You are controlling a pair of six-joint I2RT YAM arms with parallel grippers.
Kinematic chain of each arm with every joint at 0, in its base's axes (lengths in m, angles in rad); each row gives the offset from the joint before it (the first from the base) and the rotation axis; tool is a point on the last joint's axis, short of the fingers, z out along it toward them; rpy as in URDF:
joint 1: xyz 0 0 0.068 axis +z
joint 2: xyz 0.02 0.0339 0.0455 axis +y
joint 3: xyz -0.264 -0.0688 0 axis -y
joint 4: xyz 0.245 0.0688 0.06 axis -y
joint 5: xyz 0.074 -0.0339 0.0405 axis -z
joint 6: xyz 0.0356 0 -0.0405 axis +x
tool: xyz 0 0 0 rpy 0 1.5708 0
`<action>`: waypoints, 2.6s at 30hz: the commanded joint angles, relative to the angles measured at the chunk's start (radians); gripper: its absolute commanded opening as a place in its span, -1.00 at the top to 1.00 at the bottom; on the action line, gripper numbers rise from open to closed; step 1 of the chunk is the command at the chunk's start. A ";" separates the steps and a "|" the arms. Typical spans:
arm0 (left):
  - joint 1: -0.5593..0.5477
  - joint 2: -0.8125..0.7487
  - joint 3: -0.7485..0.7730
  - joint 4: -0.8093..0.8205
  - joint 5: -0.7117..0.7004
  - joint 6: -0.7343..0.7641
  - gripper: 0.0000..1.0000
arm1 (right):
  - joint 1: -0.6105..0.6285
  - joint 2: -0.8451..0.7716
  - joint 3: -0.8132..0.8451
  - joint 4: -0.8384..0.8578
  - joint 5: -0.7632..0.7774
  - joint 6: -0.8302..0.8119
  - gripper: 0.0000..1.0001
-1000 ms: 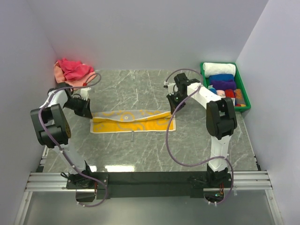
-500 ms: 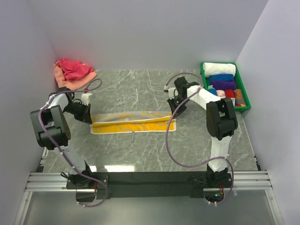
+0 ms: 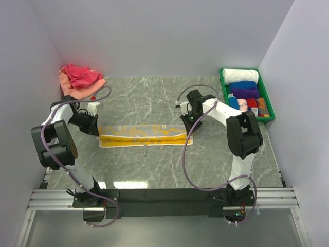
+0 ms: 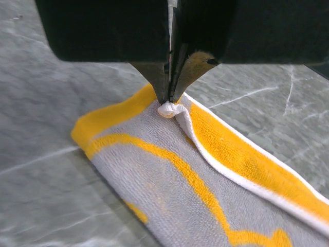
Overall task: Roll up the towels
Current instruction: Fold the towel
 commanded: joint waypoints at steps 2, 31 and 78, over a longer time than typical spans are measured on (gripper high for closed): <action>0.005 0.009 -0.014 0.019 -0.008 0.032 0.99 | 0.028 -0.020 -0.009 0.014 0.026 -0.021 1.00; 0.025 -0.002 0.050 -0.012 0.058 -0.020 0.24 | 0.024 -0.109 0.030 -0.072 -0.043 -0.034 -0.01; -0.036 0.127 0.035 0.335 -0.086 -0.363 0.91 | -0.024 0.213 0.304 0.016 0.336 0.046 0.56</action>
